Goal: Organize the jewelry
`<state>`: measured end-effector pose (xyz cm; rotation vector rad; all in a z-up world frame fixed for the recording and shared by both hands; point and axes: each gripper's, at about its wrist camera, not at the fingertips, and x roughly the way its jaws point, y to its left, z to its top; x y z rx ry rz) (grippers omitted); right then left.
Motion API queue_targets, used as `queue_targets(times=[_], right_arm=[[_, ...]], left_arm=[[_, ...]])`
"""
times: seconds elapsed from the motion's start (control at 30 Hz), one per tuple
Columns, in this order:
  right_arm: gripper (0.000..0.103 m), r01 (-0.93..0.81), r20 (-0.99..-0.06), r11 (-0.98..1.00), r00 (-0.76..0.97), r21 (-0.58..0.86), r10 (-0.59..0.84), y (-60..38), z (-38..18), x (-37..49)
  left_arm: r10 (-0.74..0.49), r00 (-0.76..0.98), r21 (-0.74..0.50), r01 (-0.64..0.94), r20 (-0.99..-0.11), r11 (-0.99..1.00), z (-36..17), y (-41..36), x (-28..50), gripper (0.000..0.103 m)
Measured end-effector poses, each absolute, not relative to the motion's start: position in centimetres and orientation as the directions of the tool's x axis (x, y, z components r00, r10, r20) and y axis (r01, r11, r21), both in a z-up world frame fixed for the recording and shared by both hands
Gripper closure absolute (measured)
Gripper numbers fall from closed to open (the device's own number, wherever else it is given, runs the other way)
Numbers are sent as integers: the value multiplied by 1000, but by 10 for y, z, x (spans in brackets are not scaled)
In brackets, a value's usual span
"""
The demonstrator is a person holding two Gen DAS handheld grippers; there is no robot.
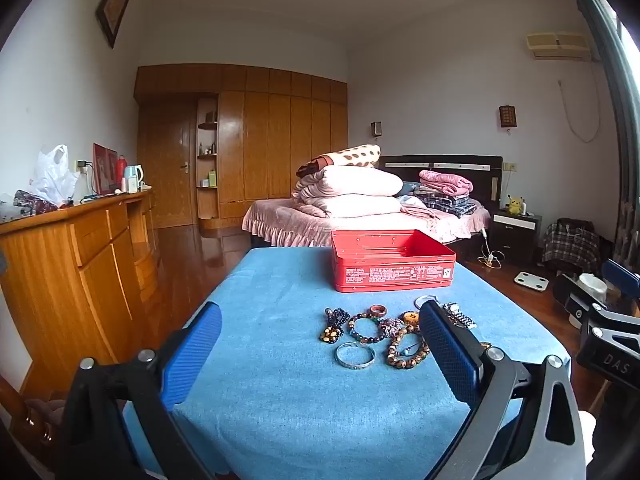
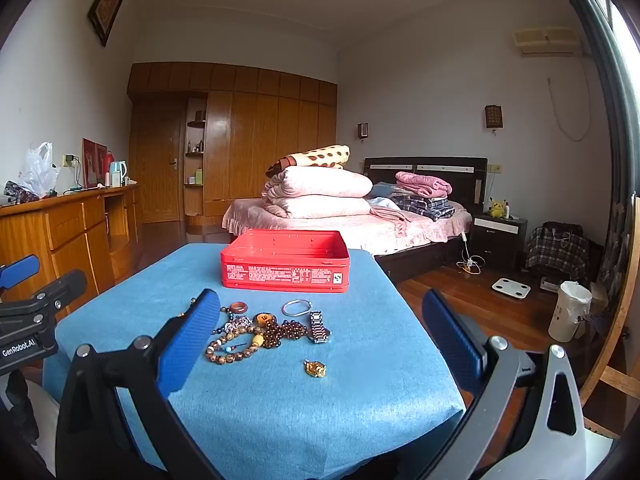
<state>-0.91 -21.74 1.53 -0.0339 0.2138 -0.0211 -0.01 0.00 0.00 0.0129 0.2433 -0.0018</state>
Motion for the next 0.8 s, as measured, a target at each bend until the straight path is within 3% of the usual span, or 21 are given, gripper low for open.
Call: queue_targets(times=[0.8], right_arm=[[5, 16, -210, 999, 977, -34, -23, -217, 16, -10]], left_arm=[[6, 970, 10, -4, -242, 1000, -2, 0, 2, 6]])
